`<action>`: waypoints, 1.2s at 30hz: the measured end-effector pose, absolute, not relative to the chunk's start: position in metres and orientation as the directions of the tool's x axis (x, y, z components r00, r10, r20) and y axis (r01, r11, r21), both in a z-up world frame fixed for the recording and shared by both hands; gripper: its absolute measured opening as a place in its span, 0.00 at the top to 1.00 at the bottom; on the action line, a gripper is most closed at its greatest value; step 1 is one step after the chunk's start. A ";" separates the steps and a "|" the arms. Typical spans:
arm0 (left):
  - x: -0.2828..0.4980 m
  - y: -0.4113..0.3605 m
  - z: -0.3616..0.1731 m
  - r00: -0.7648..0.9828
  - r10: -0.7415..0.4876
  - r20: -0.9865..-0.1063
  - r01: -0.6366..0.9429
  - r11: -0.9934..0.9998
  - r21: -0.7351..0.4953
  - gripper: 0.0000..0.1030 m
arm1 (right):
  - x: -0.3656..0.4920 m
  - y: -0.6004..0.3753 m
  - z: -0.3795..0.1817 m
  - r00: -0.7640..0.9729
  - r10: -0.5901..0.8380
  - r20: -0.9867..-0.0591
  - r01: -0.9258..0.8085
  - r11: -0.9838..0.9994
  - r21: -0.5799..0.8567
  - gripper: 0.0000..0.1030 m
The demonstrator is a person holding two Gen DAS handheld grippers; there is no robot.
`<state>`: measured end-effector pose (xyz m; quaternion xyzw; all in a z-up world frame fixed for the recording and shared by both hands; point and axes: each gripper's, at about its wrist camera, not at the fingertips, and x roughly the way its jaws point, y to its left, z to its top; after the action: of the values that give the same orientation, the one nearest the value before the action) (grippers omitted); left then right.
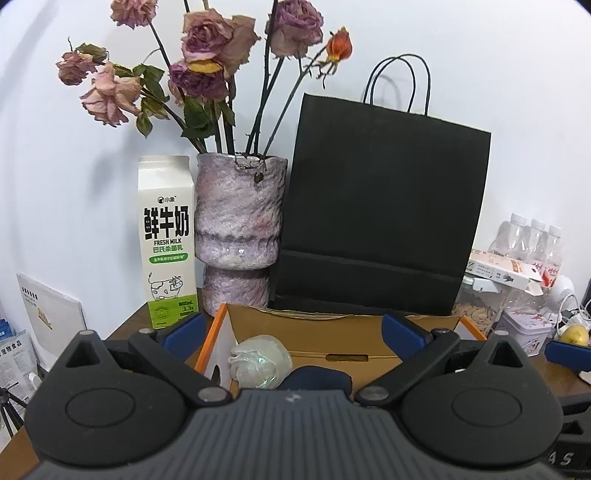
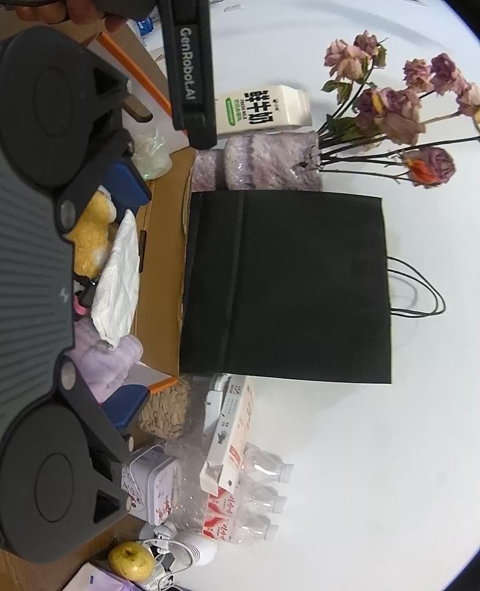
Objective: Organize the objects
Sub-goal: 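Withdraw both grippers from the box toward the lavender pouch and wooden block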
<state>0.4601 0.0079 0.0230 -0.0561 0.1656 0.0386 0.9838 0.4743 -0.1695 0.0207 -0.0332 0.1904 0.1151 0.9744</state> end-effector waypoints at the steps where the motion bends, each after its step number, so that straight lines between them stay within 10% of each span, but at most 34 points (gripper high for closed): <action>1: 0.457 0.009 0.024 0.943 0.056 -0.328 -0.094 0.991 -0.101 0.00 | 0.472 -0.171 0.022 0.902 0.214 -0.375 -0.239 0.971 -0.021 0.00; 36: 0.322 0.011 0.010 0.926 0.002 -0.378 -0.030 0.997 -0.067 0.00 | 0.337 -0.198 0.017 0.896 0.215 -0.389 -0.241 0.970 -0.020 0.00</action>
<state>0.3216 0.0111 0.0100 -0.0358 0.1927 0.0083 0.9806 0.3365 -0.1980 0.0166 -0.0340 0.1958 0.1171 0.9730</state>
